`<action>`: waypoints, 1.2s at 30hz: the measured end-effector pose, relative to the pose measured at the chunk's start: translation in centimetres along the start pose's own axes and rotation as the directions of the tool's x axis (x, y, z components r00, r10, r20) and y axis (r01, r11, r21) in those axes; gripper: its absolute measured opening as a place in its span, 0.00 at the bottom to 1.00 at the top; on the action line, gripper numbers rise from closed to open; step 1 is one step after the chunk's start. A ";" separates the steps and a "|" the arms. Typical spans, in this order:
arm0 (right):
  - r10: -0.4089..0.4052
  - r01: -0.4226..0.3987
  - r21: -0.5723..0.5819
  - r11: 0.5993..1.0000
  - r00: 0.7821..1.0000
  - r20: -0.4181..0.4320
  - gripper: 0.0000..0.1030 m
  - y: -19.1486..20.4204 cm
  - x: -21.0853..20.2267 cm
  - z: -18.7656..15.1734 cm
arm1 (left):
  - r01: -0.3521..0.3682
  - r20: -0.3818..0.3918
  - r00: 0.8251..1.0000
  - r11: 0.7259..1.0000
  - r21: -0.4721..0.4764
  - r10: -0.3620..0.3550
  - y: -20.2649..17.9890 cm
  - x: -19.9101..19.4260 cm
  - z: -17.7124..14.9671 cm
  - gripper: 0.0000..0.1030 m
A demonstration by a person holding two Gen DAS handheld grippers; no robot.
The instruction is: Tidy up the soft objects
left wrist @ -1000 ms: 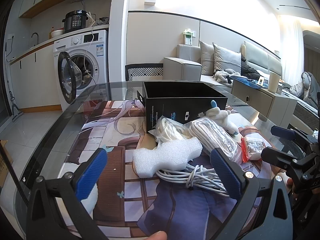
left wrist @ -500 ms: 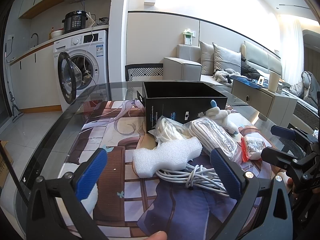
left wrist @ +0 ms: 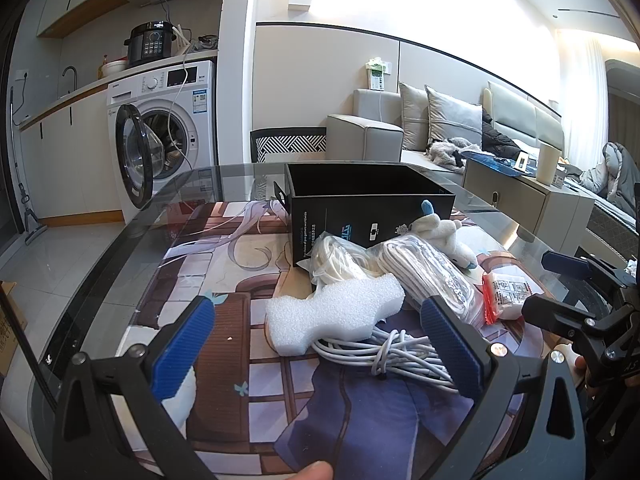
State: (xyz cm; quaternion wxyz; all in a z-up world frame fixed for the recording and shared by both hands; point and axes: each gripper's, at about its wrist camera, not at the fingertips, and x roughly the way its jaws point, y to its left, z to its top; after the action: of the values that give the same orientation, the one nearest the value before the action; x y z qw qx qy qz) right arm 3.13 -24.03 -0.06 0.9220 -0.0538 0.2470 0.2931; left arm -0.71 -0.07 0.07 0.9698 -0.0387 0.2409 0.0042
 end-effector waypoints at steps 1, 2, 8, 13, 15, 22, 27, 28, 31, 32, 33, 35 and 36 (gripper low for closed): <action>0.001 -0.001 0.000 1.000 1.000 0.000 1.00 0.0 0.0 0.0 | 0.000 0.000 1.000 1.000 0.000 0.000 0.0 0.0 0.0 1.00; 0.000 0.000 0.000 1.000 1.000 0.000 1.00 0.0 -0.1 0.0 | 0.001 0.001 1.000 1.000 0.000 -0.001 0.0 0.0 0.0 1.00; 0.000 0.000 0.000 1.000 1.000 -0.002 1.00 0.1 -0.1 0.0 | 0.001 -0.001 1.000 1.000 0.000 -0.001 0.0 0.0 0.0 1.00; -0.002 0.002 0.001 1.000 1.000 -0.002 1.00 0.0 -0.1 0.0 | 0.002 -0.001 1.000 1.000 0.000 -0.002 0.0 0.0 0.0 1.00; -0.004 0.004 0.004 1.000 1.000 -0.002 1.00 0.0 -0.2 0.0 | 0.004 -0.003 1.000 1.000 0.001 -0.004 0.0 0.0 0.0 1.00; -0.050 0.050 0.013 0.999 0.998 -0.029 1.00 -0.5 -0.2 0.5 | 0.008 -0.009 1.000 1.000 0.003 -0.008 0.0 0.2 0.0 1.00; -0.070 0.071 0.008 0.997 0.995 -0.066 1.00 -0.9 0.0 0.5 | 0.012 -0.014 1.000 1.000 0.006 -0.012 0.0 0.3 0.1 1.00; -0.073 0.074 0.010 0.997 0.995 -0.072 1.00 -0.9 0.2 0.5 | 0.015 -0.016 1.000 1.000 0.007 -0.015 0.0 0.3 0.2 1.00; -0.061 0.065 0.028 0.998 0.992 -0.108 1.00 -1.4 0.6 0.3 | 0.034 -0.028 0.999 0.999 0.015 -0.034 -0.1 0.4 0.3 1.00; -0.064 0.068 0.026 0.997 0.991 -0.119 1.00 -1.4 0.8 0.2 | 0.039 -0.029 0.999 0.999 0.018 -0.038 -0.2 0.4 0.4 1.00; -0.069 0.072 0.024 0.997 0.990 -0.126 1.00 -1.4 1.0 0.1 | 0.043 -0.031 0.999 0.999 0.018 -0.043 -0.2 0.3 0.4 1.00; -0.093 0.097 0.018 0.995 0.984 -0.150 1.00 -1.5 1.3 0.0 | 0.053 -0.037 0.998 0.998 0.020 -0.052 -0.2 0.4 0.4 1.00; -0.093 0.098 0.024 0.995 0.983 -0.161 1.00 -1.6 1.5 -0.1 | 0.054 -0.038 0.998 0.998 0.022 -0.054 -0.3 0.4 0.4 1.00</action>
State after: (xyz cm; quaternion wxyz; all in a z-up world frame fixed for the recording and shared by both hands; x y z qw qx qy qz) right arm 5.08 -24.62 -1.01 0.9130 -0.0744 0.3220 0.2393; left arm -0.17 -0.33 0.25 0.9652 -0.0341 0.2579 -0.0254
